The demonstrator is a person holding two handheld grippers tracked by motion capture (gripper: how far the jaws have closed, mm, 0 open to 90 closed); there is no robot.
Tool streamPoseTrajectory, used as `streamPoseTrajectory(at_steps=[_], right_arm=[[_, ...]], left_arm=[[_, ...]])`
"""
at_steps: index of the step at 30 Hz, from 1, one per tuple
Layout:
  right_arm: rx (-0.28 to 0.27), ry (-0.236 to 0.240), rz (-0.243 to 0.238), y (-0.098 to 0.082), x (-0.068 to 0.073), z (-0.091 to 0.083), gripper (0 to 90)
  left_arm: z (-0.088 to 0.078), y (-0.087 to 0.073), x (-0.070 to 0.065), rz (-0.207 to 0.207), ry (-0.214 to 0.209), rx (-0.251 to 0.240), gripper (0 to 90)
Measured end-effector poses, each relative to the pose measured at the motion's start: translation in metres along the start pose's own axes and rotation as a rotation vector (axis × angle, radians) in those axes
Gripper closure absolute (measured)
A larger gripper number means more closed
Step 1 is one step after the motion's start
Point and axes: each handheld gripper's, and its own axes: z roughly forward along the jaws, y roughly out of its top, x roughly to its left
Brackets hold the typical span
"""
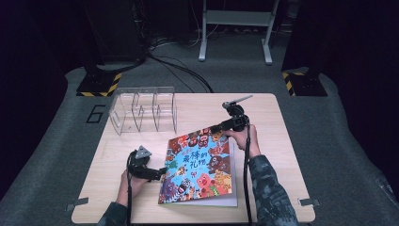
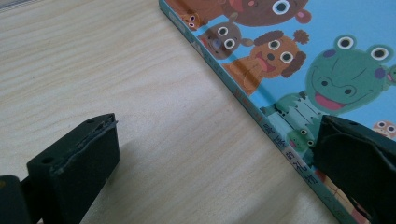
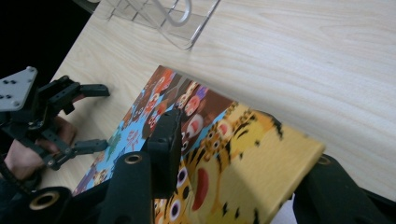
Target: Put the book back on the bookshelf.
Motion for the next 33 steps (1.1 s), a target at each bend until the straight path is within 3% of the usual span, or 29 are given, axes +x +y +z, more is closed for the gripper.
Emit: streamPoseTrajectory(at_steps=[9,13,24,28,33], right_arm=[[0.039,-0.021,0.049,0.006,-0.01,0.002,57.3],[0.045,0.01,0.061,-0.001,-0.01,0.0,57.2],[0.0,-0.019,0.043,-0.009,0.0,-0.004,58.5],[0.012,-0.046,0.048,-0.014,0.002,-0.005,56.1],[0.0,-0.039,0.027,-0.016,0.002,-0.005,56.6]], left_arm=[[0.001,0.0,-0.001,-0.002,0.007,-0.006,0.1],[0.0,0.0,0.0,0.004,0.006,0.003,0.1],[0.001,-0.001,-0.003,-0.013,0.024,-0.009,0.0],[-0.001,0.0,-0.001,0.002,0.015,0.006,0.0],[0.0,-0.001,-0.003,-0.013,0.024,-0.005,0.0]])
